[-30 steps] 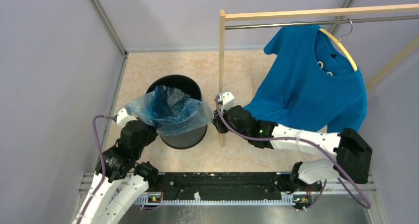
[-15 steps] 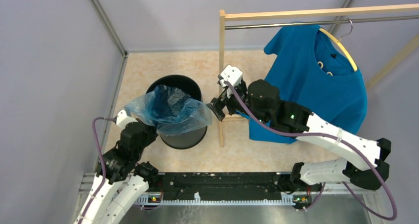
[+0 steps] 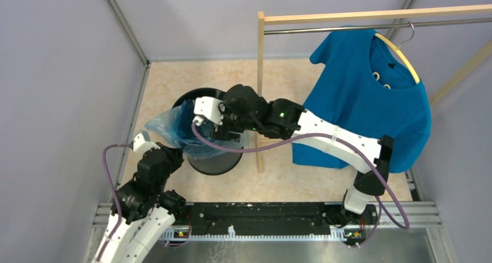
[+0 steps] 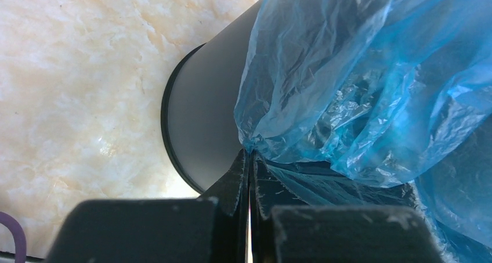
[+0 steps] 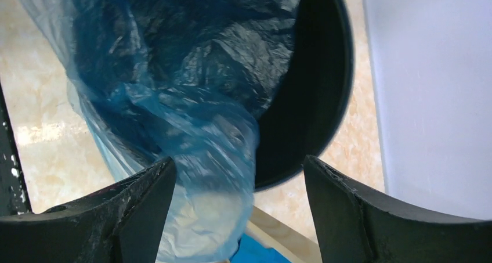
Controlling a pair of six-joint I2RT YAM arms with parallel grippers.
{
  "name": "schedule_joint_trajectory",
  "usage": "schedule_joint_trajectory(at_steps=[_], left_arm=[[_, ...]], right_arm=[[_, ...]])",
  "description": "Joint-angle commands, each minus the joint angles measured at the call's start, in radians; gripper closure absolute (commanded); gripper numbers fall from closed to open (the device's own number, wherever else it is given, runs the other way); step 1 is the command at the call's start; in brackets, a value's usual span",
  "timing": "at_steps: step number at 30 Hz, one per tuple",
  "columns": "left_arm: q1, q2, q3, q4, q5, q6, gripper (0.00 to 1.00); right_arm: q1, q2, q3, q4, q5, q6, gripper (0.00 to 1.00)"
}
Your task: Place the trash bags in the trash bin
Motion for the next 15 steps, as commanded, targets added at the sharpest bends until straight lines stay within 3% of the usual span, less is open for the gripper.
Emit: schedule_joint_trajectory(at_steps=[1,12,15], left_arm=[[0.000,-0.021,-0.013,0.042,-0.035,-0.012,1.00],[-0.001,-0.014,-0.019,0.047,-0.031,-0.012,1.00],[-0.003,-0.015,-0.019,0.044,-0.031,-0.013,1.00]], right_arm=[[0.034,0.048,0.123,-0.097,0.028,-0.073,0.20],[0.038,0.059,0.061,0.091,0.159,-0.041,0.21],[0.038,0.073,0.058,0.138,0.129,-0.032,0.32]])
